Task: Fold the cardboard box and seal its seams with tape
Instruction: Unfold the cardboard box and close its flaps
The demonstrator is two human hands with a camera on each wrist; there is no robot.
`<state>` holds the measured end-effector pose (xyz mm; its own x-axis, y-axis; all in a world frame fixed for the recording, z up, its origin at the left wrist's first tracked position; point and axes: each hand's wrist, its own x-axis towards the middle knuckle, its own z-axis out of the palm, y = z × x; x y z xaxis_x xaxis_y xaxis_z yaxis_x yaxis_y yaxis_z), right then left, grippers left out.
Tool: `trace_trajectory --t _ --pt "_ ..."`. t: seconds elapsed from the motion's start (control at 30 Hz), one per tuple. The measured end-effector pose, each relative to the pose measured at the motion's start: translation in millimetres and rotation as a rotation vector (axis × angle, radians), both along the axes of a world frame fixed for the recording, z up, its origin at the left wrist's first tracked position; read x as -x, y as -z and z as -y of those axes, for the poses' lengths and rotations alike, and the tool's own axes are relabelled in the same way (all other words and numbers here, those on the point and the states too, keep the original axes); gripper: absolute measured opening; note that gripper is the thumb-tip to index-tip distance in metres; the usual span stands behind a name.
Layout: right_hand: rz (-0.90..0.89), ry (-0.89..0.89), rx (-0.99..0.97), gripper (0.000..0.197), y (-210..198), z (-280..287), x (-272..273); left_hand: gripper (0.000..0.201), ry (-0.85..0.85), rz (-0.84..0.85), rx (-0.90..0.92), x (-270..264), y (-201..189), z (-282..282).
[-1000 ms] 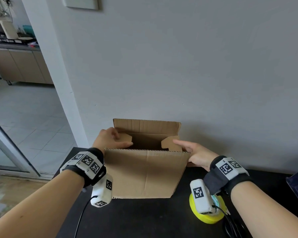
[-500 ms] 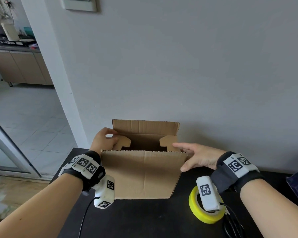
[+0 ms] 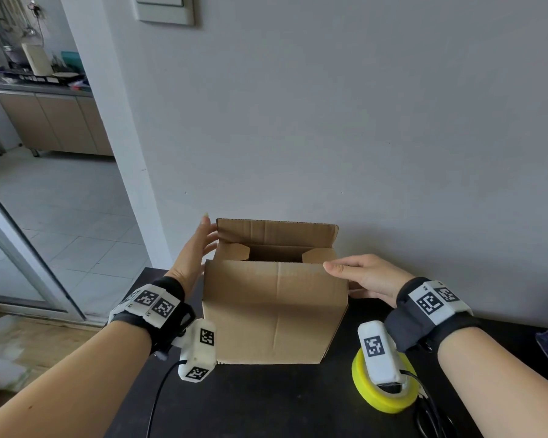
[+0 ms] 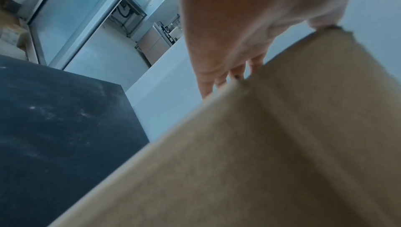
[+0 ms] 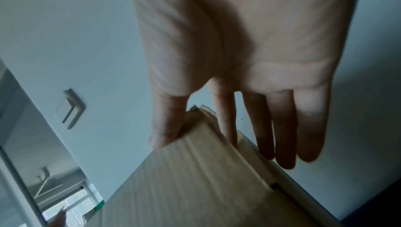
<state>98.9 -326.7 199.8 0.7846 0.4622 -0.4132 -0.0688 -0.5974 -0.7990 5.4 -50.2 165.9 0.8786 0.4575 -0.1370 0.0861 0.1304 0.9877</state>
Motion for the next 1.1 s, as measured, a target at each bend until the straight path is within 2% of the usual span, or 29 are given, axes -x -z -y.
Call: trace_trajectory --t 0.03,0.1,0.17,0.23,0.33,0.43,0.6,0.87,0.97,1.1 --pt "0.037 0.009 0.016 0.049 0.2 -1.2 -1.0 0.058 -0.001 -0.003 -0.033 -0.2 -1.9 3.2" --pt "0.128 0.013 0.089 0.051 1.3 -3.7 -3.1 0.073 -0.016 -0.003 -0.145 0.4 -2.2 7.3" --pt "0.209 0.010 0.156 0.063 3.9 -6.4 -5.5 0.091 -0.004 -0.022 -0.384 2.0 0.0 7.4" --pt "0.242 0.029 0.184 0.078 6.5 -8.6 -6.9 0.098 0.003 -0.022 -0.630 2.4 1.4 7.0" --pt "0.251 0.063 0.196 0.092 7.9 -12.2 -9.7 0.109 0.024 -0.004 -0.823 -1.1 4.6 4.5" --pt "0.254 0.076 0.208 0.098 7.5 -17.5 -12.1 0.108 0.046 -0.041 -0.861 -3.9 6.4 1.8" --pt "0.249 0.086 0.209 0.100 12.2 -25.2 -15.8 0.091 0.020 -0.059 -0.919 -7.1 6.7 1.1" --pt "0.391 0.041 0.246 0.117 9.2 -34.5 -15.9 0.083 0.079 -0.165 -0.960 -12.5 3.8 2.5" --pt "0.428 0.002 0.261 0.108 9.5 -35.7 -14.9 0.084 0.087 -0.193 -0.971 -13.2 2.8 2.6" --pt "0.445 -0.012 0.242 0.082 12.0 -34.2 -15.2 0.076 0.083 -0.201 -0.971 -12.2 4.1 2.8"
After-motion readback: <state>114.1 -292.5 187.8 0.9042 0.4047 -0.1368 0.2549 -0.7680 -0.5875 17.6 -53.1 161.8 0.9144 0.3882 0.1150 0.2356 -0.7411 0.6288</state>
